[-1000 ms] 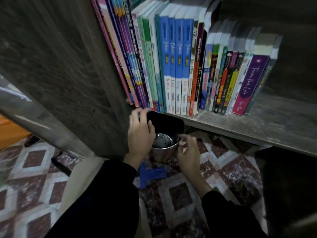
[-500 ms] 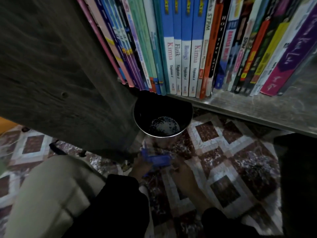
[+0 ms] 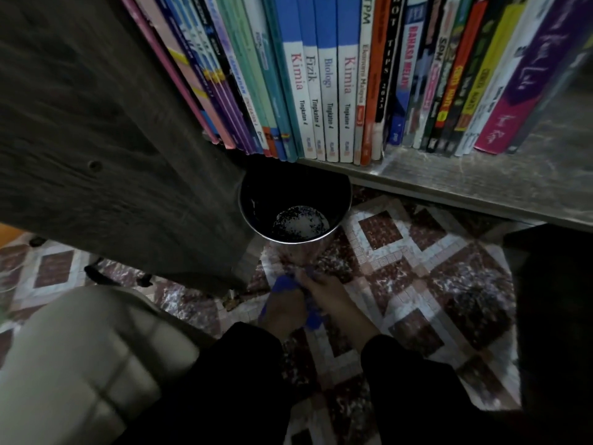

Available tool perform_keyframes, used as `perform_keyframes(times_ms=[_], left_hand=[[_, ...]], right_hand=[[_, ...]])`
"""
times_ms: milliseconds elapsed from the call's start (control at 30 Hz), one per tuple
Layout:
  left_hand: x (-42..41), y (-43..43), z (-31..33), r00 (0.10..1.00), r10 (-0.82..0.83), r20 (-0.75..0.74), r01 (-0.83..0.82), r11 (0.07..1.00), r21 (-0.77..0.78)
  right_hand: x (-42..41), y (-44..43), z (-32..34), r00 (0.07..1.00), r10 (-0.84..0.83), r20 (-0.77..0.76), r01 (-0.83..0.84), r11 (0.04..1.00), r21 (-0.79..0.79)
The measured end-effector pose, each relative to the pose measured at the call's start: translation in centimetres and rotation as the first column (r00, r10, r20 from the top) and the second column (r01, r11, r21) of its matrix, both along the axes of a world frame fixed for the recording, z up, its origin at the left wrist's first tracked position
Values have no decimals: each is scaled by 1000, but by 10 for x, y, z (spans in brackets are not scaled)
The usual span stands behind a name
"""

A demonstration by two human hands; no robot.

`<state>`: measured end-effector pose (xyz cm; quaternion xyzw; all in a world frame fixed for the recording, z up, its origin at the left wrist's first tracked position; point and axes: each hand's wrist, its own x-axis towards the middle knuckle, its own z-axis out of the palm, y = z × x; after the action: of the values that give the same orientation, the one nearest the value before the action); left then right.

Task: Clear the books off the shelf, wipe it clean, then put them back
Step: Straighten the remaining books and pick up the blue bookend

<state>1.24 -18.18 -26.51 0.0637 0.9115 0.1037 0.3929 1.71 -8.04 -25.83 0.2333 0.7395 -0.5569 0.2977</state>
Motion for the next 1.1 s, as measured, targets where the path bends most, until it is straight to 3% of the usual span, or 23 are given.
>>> perform_keyframes(times_ms=[67,133,200,233,300,400,500,633,867,1000,1100], left_hand=[[3,4,1,999,44,9,-45,998,51],[2,6,5,972,118,201,-155,971,180],[-5,5,13,851,182,492,-354,891,284],[-10,4,16,818,239,524,-435,852,291],[-19,1,18,784,421,457,-586,745,318],[-31,-10,10,679,703,209,-721,586,370],[-32,-22,0,605,795,52,-765,561,315],[-29,-31,-7,530,848,-17,-817,516,257],[-30,-29,-2,528,849,-14,-823,515,240],[-36,-12,24,769,639,-31,-617,754,227],[-45,7,51,878,479,20,-457,824,335]], right_hand=[[3,4,-6,999,-12,-52,16,997,74],[7,12,-10,995,-70,-75,77,992,100],[11,23,-9,989,-131,-68,135,989,66],[14,29,-8,987,-154,-53,156,987,36],[17,41,0,981,-195,-12,195,981,-10],[22,58,3,972,-236,4,236,970,-59],[26,67,-1,959,-281,37,284,951,-126],[32,68,-27,952,-301,56,304,951,-65],[37,71,-30,925,-355,138,368,926,-80],[29,74,-14,947,-295,127,312,939,-145],[13,87,17,982,-185,35,188,977,-102]])
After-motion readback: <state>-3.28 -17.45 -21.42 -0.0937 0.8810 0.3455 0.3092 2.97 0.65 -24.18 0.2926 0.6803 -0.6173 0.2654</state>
